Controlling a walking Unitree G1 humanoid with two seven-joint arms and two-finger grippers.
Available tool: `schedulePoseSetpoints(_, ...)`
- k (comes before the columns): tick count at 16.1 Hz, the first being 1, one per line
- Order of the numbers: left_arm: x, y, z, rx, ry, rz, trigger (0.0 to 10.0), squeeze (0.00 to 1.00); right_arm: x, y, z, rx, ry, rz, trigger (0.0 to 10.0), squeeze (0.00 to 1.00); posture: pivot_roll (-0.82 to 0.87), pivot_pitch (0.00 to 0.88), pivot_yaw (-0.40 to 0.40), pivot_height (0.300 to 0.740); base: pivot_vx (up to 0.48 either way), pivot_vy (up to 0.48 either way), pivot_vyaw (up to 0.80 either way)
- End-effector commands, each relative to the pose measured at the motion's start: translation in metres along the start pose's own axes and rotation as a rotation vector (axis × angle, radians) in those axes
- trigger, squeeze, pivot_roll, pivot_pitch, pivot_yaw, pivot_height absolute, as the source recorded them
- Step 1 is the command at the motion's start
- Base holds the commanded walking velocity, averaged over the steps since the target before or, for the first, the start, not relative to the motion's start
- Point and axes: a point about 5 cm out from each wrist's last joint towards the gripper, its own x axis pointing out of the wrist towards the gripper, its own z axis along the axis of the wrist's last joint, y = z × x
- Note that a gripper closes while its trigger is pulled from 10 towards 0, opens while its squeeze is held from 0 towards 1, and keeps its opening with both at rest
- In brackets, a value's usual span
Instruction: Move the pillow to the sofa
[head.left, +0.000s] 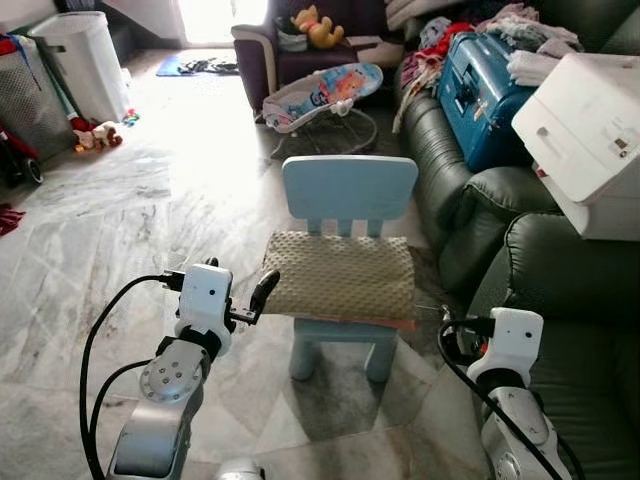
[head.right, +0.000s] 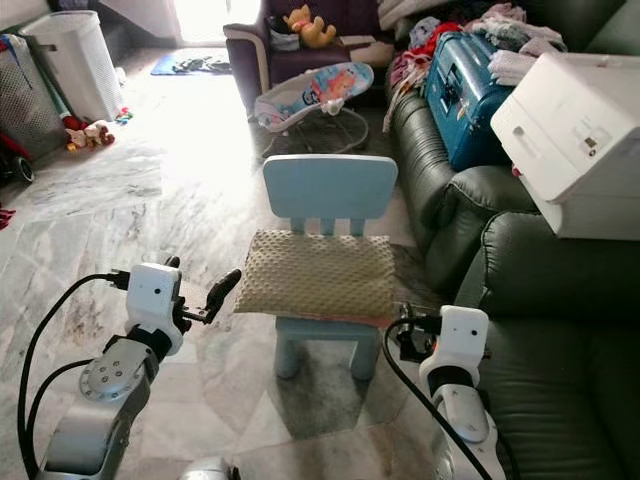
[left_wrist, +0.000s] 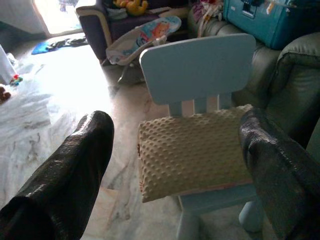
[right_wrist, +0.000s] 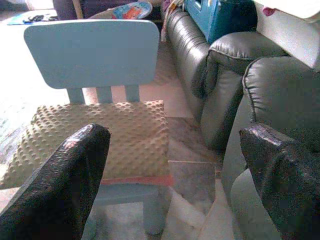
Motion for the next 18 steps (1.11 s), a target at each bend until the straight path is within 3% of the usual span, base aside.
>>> schedulePoseSetpoints(1,0.0,0.0,0.003,0.011,-0.009,0.001,10.0,0.0,0.002,0.0,0.005,0.019,-0.011,-0.006,10.0,0.0,0.0,0.0,0.012,0.74,0.0,0.0,0.0)
schedulePoseSetpoints(6,0.007,-0.001,0.004,0.04,-0.021,-0.027,10.0,0.0,0.009,0.013,0.004,0.025,-0.014,0.033,10.0,0.0,0.01,0.0,0.011,0.74,0.0,0.0,0.0)
schedulePoseSetpoints(10,0.023,-0.002,0.013,0.06,-0.047,-0.049,10.0,0.0,0.027,0.007,0.017,0.047,-0.061,-0.013,10.0,0.0,0.0,0.0,0.034,0.74,0.0,0.0,0.0)
schedulePoseSetpoints(15,0.026,0.004,0.012,0.075,-0.045,-0.05,10.0,0.0,0.022,0.02,0.009,0.07,-0.056,-0.013,10.0,0.0,-0.01,0.0,0.059,0.74,0.0,0.0,0.0)
schedulePoseSetpoints(18,0.025,-0.009,0.007,0.047,-0.036,-0.059,10.0,0.0,0.019,0.016,0.01,0.058,-0.056,-0.008,10.0,0.0,-0.02,0.0,0.042,0.74,0.0,0.0,-0.69)
